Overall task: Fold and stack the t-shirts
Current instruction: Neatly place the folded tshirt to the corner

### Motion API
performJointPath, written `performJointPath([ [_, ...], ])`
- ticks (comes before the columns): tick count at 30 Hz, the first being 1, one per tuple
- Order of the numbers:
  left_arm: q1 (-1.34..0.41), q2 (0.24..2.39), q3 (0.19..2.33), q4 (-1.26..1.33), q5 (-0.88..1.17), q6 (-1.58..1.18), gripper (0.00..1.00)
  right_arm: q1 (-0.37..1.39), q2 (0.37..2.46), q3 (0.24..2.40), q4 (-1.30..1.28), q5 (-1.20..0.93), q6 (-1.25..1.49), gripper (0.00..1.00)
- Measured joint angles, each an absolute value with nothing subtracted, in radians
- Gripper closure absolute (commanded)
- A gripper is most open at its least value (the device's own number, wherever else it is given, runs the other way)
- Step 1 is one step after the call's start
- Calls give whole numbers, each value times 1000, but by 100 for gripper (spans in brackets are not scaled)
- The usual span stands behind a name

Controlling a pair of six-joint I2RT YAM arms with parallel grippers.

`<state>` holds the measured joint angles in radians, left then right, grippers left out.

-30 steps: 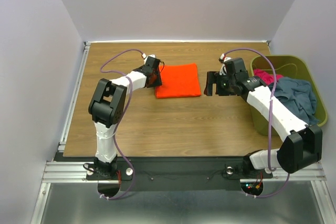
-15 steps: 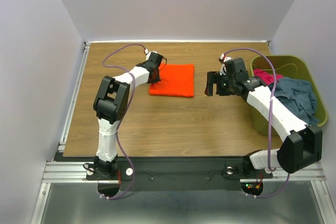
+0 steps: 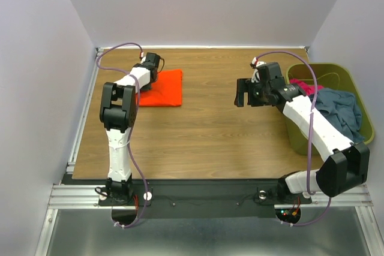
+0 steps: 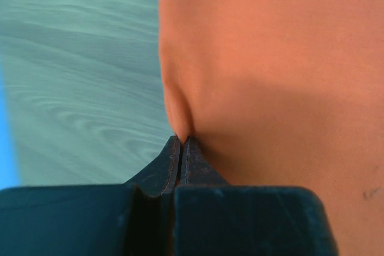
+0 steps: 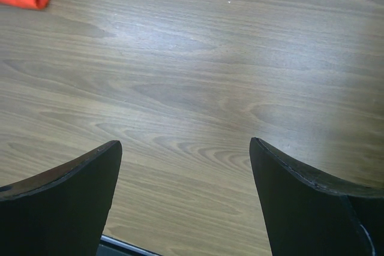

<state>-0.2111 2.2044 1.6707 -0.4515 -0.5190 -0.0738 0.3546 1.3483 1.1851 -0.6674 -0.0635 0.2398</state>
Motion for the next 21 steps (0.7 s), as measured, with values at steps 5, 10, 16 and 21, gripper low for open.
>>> performJointPath([
  [5,-149,2244,1681,-453,-671,12,100,355,1367,1238,-712,-87,232,8],
  [10,-86,2299,1692,-440,-838,100,100,355,1386,1263,-755,-105,234,8],
  [16,-47,2354,1698,-388,-968,224,99,355,1388,1264,-789,-146,275,8],
  [21,-25,2370,1739,-320,-974,304,99,355,1388,1264,-806,-169,315,8],
])
